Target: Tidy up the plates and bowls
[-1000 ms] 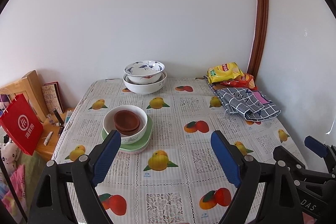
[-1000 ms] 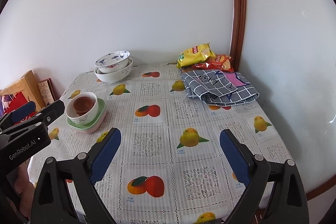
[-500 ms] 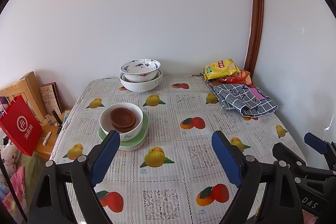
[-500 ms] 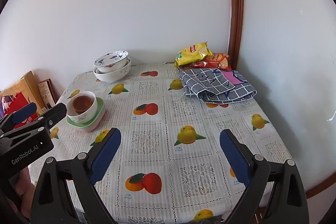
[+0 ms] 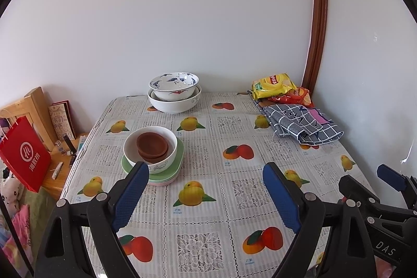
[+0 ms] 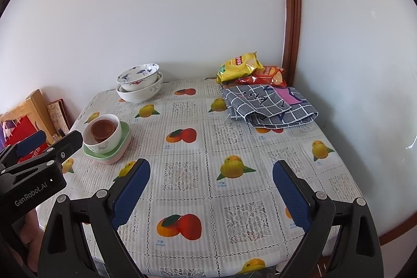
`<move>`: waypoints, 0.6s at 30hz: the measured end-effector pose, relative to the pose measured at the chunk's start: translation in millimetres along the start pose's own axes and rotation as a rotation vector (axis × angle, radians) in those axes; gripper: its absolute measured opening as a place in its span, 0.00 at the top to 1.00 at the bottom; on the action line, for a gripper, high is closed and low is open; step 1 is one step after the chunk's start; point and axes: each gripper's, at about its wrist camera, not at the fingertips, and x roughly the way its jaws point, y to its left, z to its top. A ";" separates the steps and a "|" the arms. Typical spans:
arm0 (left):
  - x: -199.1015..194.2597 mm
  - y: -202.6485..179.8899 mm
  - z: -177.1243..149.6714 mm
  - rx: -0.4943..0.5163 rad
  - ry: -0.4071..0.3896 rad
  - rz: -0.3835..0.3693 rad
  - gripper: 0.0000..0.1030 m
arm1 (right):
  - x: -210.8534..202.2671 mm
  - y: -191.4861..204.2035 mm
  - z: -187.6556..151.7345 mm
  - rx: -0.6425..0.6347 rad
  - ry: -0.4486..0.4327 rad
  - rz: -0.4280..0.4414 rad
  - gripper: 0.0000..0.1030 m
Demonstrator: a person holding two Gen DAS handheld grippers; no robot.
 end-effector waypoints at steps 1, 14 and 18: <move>-0.7 0.1 -0.2 -0.001 0.000 0.000 0.14 | 0.0 0.2 -0.1 0.000 0.000 0.000 0.09; 1.5 1.4 1.1 -0.006 0.016 -0.006 0.14 | 1.4 2.8 -1.3 0.005 0.003 0.003 0.09; 2.1 0.8 0.2 -0.006 0.019 -0.007 0.13 | 1.9 2.7 -1.4 0.005 0.005 0.005 0.09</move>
